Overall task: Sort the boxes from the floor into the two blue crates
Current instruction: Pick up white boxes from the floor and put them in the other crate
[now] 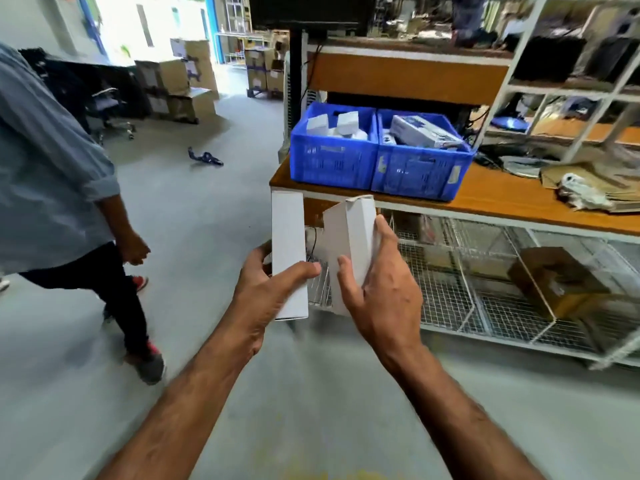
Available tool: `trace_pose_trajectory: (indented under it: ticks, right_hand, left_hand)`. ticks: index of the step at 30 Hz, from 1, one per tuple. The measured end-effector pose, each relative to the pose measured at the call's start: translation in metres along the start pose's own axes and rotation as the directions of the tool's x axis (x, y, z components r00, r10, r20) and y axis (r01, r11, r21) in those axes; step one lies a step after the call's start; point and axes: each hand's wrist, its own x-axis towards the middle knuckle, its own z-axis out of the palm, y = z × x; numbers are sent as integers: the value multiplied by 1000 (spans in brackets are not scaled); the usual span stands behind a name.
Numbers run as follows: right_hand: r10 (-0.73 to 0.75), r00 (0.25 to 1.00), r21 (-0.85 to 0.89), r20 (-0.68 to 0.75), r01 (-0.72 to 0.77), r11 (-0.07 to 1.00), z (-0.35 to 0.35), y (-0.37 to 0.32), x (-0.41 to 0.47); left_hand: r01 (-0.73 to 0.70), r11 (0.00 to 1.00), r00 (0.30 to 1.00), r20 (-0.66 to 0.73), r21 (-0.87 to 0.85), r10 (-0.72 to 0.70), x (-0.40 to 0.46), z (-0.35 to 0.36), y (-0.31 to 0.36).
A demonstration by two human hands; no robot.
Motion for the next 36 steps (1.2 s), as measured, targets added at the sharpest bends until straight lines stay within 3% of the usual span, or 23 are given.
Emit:
trace_pose_trajectory:
  ticks: [15, 22, 25, 36]
  right_hand:
    - [69, 988, -141, -137, -89, 986, 72, 110, 200]
    - [116, 974, -162, -194, -149, 976, 125, 138, 303]
    - [123, 978, -168, -166, -151, 974, 144, 142, 327]
    - [59, 984, -75, -168, -72, 995, 226, 172, 460]
  left_hand:
    - [-232, 937, 971, 120, 260, 208, 263, 153, 12]
    - [-189, 959, 958, 254, 209, 134, 388, 184, 36]
    - [-109, 984, 968, 242, 139, 73, 418, 189, 42]
    - [-67, 994, 992, 116, 84, 57, 555, 196, 63]
